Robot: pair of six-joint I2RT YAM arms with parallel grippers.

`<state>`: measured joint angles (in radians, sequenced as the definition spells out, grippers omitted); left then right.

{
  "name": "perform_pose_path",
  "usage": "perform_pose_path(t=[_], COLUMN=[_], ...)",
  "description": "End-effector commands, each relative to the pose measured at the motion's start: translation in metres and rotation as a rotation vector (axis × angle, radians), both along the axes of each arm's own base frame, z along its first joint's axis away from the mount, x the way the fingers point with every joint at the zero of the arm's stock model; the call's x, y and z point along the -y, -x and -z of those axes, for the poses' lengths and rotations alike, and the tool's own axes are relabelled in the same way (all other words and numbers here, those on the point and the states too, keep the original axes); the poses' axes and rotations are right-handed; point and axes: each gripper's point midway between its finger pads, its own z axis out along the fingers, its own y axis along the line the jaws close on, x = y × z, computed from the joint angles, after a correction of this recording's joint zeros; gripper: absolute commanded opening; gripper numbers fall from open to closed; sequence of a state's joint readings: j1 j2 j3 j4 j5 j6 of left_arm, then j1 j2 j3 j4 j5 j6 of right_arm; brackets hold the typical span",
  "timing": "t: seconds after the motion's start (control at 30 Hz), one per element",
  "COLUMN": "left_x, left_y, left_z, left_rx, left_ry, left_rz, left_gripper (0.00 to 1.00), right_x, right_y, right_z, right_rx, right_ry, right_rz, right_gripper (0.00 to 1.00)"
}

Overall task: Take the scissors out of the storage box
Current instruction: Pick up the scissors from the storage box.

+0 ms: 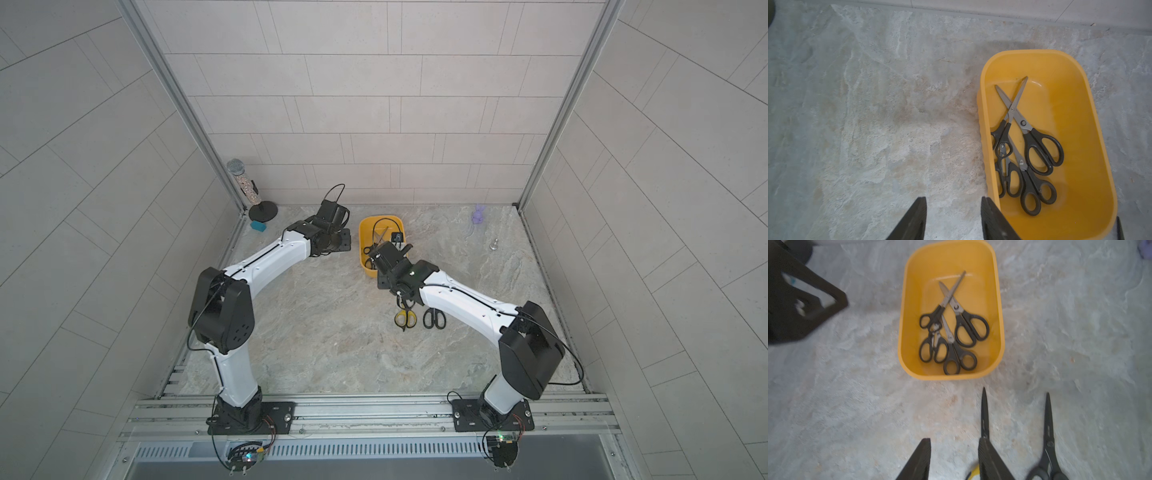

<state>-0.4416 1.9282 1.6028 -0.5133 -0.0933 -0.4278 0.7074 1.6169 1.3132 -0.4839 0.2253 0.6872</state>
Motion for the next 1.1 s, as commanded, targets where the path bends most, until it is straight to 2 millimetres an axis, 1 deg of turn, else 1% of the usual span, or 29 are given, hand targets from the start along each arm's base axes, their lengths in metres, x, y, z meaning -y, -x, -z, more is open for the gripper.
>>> perform_pose_path(t=[0.0,0.1,0.27,0.37,0.47,0.57,0.73,0.83,0.9,1.0,1.07], left_x=[0.015,0.027,0.038,0.042,0.041,0.037,0.017,0.000,-0.011,-0.022,-0.025], left_y=[-0.009,-0.023,-0.038,-0.042,-0.037,-0.033,-0.026,-0.023,-0.021,-0.019,-0.018], left_z=[0.005,0.017,0.036,0.046,0.050,0.046,0.027,0.020,0.020,0.018,0.016], left_rx=[-0.016,-0.028,-0.058,-0.076,-0.102,-0.104,-0.059,-0.026,-0.034,-0.030,-0.025], left_ry=[0.019,0.019,0.004,-0.001,-0.005,-0.011,-0.024,-0.013,0.008,0.030,0.031], left_rz=[0.029,0.031,0.028,0.037,0.040,0.038,0.013,-0.021,-0.041,-0.059,-0.060], left_gripper=[0.49,0.49,0.49,0.48,0.47,0.47,0.48,0.49,0.49,0.49,0.49], right_x=[0.008,0.010,0.019,0.014,0.006,0.005,0.012,0.019,0.023,0.028,0.026], right_y=[-0.028,-0.049,-0.078,-0.091,-0.104,-0.115,-0.131,-0.134,-0.135,-0.137,-0.138], right_z=[0.001,0.004,0.023,0.033,0.049,0.062,0.078,0.084,0.087,0.093,0.097], right_rx=[-0.029,-0.044,-0.103,-0.132,-0.166,-0.204,-0.227,-0.236,-0.240,-0.255,-0.266], right_ry=[0.064,0.082,0.055,0.055,0.095,0.143,0.191,0.222,0.241,0.268,0.276], right_rz=[-0.048,-0.055,-0.045,-0.076,-0.126,-0.140,-0.149,-0.165,-0.183,-0.218,-0.244], right_gripper=[0.43,0.43,0.42,0.41,0.41,0.40,0.38,0.37,0.36,0.36,0.36])
